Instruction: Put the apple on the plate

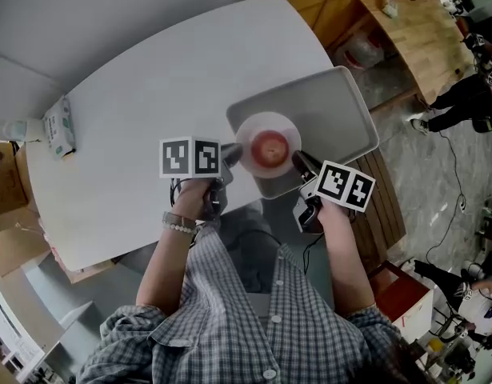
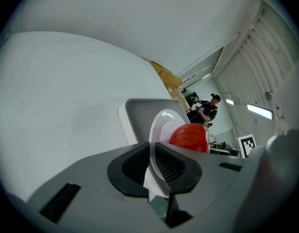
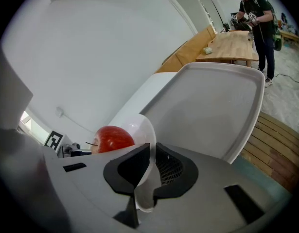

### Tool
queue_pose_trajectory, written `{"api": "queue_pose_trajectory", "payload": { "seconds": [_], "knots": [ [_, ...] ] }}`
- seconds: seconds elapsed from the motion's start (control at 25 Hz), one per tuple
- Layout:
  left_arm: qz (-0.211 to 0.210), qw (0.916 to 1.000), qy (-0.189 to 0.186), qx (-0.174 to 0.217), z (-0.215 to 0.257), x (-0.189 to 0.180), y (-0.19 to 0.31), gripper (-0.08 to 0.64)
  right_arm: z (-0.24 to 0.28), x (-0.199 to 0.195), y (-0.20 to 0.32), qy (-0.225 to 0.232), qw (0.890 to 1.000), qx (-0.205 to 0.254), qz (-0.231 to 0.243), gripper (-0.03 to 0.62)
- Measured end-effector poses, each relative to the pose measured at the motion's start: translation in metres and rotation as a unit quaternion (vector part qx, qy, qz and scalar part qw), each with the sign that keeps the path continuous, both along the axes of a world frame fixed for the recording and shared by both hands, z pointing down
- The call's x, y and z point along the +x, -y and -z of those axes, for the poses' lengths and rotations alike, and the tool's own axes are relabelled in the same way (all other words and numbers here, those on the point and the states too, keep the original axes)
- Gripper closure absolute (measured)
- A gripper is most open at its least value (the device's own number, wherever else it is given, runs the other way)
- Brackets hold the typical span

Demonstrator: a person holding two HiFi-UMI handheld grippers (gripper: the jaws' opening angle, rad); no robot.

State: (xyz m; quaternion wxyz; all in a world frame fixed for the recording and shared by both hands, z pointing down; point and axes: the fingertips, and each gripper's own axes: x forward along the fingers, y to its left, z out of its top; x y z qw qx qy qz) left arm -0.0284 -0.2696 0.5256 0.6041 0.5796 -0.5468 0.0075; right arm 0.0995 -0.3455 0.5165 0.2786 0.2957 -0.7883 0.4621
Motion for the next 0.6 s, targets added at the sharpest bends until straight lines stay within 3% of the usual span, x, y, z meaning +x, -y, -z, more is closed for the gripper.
{"api": "queue_pose_trajectory", "payload": {
  "seconds": [0.6],
  "knots": [
    [-0.036, 0.9983, 0.018, -0.044, -0.032, 0.044, 0.049, 0.518, -0.031, 0.040, 0.053, -0.041, 0.999, -0.004, 0.019, 0.543]
  ]
}}
